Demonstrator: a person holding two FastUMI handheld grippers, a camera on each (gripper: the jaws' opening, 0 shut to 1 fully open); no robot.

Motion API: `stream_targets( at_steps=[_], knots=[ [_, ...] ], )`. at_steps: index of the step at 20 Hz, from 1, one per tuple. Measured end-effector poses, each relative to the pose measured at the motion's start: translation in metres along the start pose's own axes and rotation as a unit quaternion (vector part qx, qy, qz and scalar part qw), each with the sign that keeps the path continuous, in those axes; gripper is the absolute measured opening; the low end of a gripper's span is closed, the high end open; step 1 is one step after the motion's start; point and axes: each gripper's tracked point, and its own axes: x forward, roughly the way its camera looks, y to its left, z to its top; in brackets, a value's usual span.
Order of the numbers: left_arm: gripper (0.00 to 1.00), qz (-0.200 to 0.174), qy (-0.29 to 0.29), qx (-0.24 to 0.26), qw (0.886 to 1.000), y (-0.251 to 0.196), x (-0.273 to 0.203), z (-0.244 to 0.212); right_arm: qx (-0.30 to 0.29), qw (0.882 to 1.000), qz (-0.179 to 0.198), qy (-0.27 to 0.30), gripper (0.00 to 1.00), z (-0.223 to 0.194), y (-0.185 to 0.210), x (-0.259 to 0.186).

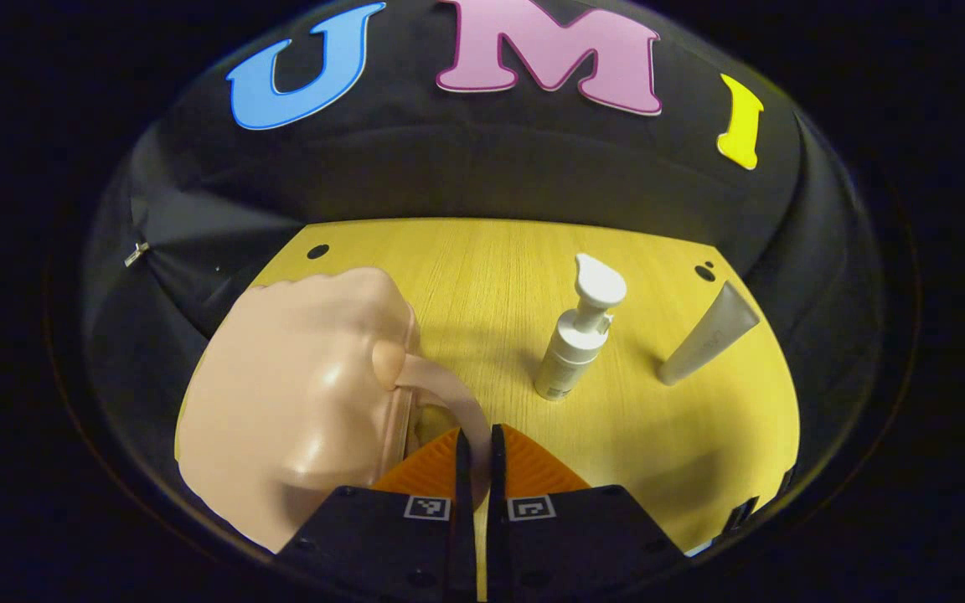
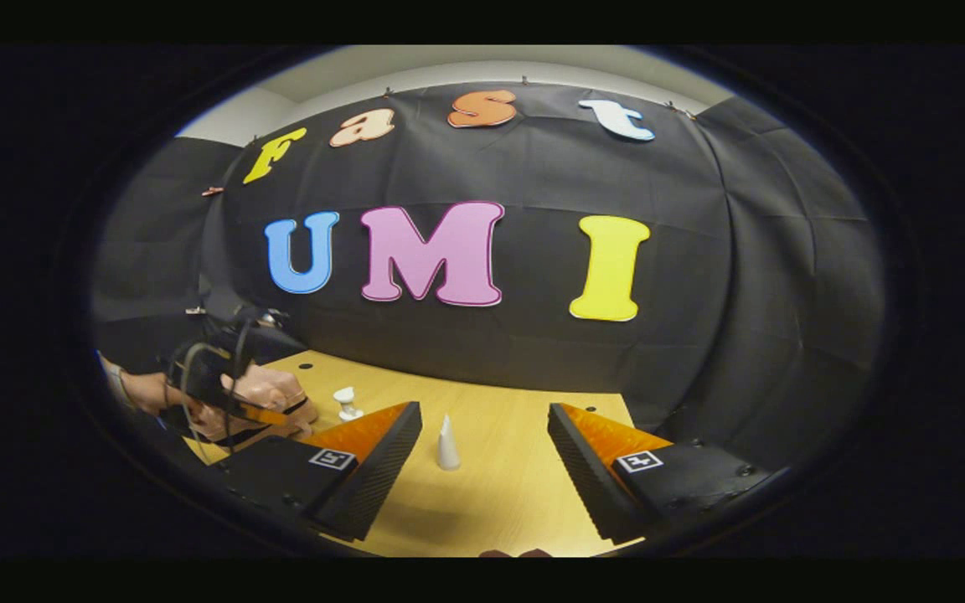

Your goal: First open the suitcase, pack the skin care products into it, and then close the suitcase.

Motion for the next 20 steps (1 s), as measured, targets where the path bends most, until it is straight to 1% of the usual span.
stream_targets(
  at_steps=[1,2,3,6,7,8,9,11,13,14,15,16,17,20],
  knots=[
    [0.1,-0.005,-0.009,-0.002,1.0,0.012,-0.018,0.016,-0.001,1.0,-0.003,-0.002,0.96,0.001,0.003,0.002],
    [0.14,-0.007,-0.021,-0.004,1.0,0.027,-0.038,0.033,-0.003,1.0,-0.006,-0.003,0.96,0.002,0.007,0.005],
    [0.1,-0.005,-0.035,-0.006,0.999,0.045,-0.06,0.05,-0.001,1.0,-0.008,-0.002,0.96,0.002,0.013,0.008],
    [0.1,0.007,-0.072,-0.025,0.997,0.118,-0.107,0.093,0.007,1.0,-0.011,-0.003,0.96,0.01,0.045,0.019],
    [0.07,0.011,-0.078,-0.027,0.997,0.147,-0.116,0.1,0.006,1.0,-0.014,-0.005,0.96,0.013,0.056,0.023],
    [0.1,0.022,-0.082,-0.026,0.996,0.179,-0.123,0.102,0.005,1.0,-0.015,-0.006,0.96,0.018,0.071,0.026],
    [0.1,0.039,-0.085,-0.022,0.995,0.214,-0.127,0.1,0.005,1.0,-0.015,-0.009,0.96,0.022,0.086,0.029],
    [0.1,0.086,-0.092,-0.009,0.992,0.29,-0.132,0.101,0.011,1.0,-0.008,-0.012,0.96,0.027,0.121,0.039],
    [0.1,0.125,-0.094,-0.001,0.988,0.365,-0.126,0.097,0.013,1.0,-0.002,-0.001,0.96,0.022,0.151,0.047],
    [0.1,0.137,-0.091,-0.006,0.986,0.401,-0.118,0.093,0.013,1.0,0.0,0.004,0.96,0.02,0.164,0.051],
    [0.1,0.157,-0.084,-0.012,0.984,0.435,-0.11,0.083,0.015,1.0,0.0,0.01,0.94,0.019,0.176,0.055],
    [0.1,0.175,-0.087,-0.011,0.981,0.472,-0.098,0.078,0.016,1.0,-0.001,0.018,0.96,0.016,0.186,0.059],
    [0.1,0.173,-0.078,-0.016,0.982,0.5,-0.083,0.066,0.019,0.999,-0.004,0.026,0.96,0.013,0.193,0.062],
    [0.1,0.149,-0.046,-0.046,0.987,0.545,-0.034,0.029,0.026,0.998,-0.015,0.051,0.96,0.005,0.207,0.069]
  ],
)
